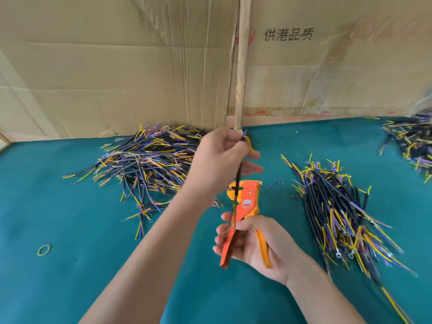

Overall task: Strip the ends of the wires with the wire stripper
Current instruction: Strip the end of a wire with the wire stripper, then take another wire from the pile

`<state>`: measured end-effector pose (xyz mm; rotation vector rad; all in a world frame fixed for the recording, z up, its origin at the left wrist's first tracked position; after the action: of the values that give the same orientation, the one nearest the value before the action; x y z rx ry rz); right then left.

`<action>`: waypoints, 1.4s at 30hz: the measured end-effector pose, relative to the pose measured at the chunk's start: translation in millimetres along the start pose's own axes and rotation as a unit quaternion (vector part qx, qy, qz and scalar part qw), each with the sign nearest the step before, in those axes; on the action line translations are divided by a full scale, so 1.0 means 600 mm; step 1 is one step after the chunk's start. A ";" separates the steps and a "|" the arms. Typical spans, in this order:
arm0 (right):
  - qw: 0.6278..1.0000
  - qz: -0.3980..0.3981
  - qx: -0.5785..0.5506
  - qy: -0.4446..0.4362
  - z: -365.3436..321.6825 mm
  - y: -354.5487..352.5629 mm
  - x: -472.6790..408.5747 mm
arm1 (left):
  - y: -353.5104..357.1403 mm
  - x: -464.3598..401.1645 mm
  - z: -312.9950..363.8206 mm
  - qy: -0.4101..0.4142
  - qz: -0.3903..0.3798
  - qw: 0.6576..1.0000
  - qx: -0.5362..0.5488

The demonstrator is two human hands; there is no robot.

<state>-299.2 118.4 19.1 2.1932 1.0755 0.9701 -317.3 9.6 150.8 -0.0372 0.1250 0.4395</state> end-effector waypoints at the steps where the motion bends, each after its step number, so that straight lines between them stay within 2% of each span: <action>1: 1.000 -0.003 0.007 0.000 0.000 0.000 0.000 | 0.038 -0.012 0.012 -0.016 -0.043 0.999 0.006; 5: 1.000 -0.015 0.022 -0.013 0.000 0.001 -0.002 | 0.184 -0.050 -0.012 -0.087 -0.150 0.984 -0.026; 7: 0.999 -0.019 0.022 -0.025 -0.001 -0.003 -0.005 | 0.224 -0.065 -0.038 -0.068 -0.194 0.962 -0.178; 9: 0.999 -0.019 0.013 -0.028 -0.002 -0.006 -0.006 | 0.218 -0.074 -0.053 -0.024 -0.205 0.923 -0.325; 13: 0.997 0.026 -0.055 -0.044 -0.015 -0.017 -0.007 | 0.090 -0.106 -0.069 0.027 -0.104 0.885 -0.453; 17: 0.987 0.066 -0.111 -0.093 -0.036 -0.030 -0.004 | -0.097 -0.127 -0.063 0.027 0.048 0.789 -0.612; 19: 0.986 0.068 -0.109 -0.102 -0.038 -0.030 -0.002 | -0.167 -0.125 -0.060 0.023 0.101 0.759 -0.643; 22: 0.988 0.067 -0.104 -0.094 -0.032 -0.027 -0.005 | -0.231 -0.121 -0.082 -0.056 0.079 0.762 -0.641; 24: 0.989 0.063 -0.096 -0.091 -0.029 -0.024 -0.006 | -0.249 -0.114 -0.090 -0.065 0.055 0.779 -0.621; 27: 0.990 0.062 -0.088 -0.090 -0.029 -0.023 -0.006 | -0.259 -0.101 -0.088 -0.009 0.047 0.798 -0.600; 30: 0.990 0.062 -0.089 -0.093 -0.029 -0.025 -0.006 | -0.275 -0.086 -0.093 0.014 0.046 0.796 -0.603; 33: 0.989 0.063 -0.091 -0.094 -0.033 -0.031 -0.005 | -0.289 -0.079 -0.089 0.048 0.078 0.800 -0.593; 40: 0.968 0.099 -0.138 -0.185 -0.089 -0.076 0.013 | -0.263 -0.075 -0.025 0.159 0.153 0.825 -0.520; 42: 0.962 0.090 -0.154 -0.206 -0.105 -0.085 0.022 | -0.239 -0.072 0.003 0.197 0.151 0.818 -0.518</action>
<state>-365.8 165.5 27.2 2.1237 0.5037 0.6539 -294.7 -138.2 159.3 -1.2127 0.2906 0.7749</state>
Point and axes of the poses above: each hand's wrist, its own x-axis away from the middle knuckle, its own y-axis out of the palm, z = x × y, the point moved 6 cm from there along -x, towards the middle knuckle, and after that the axes turned 1 degree about z, right-handed, at the moved point
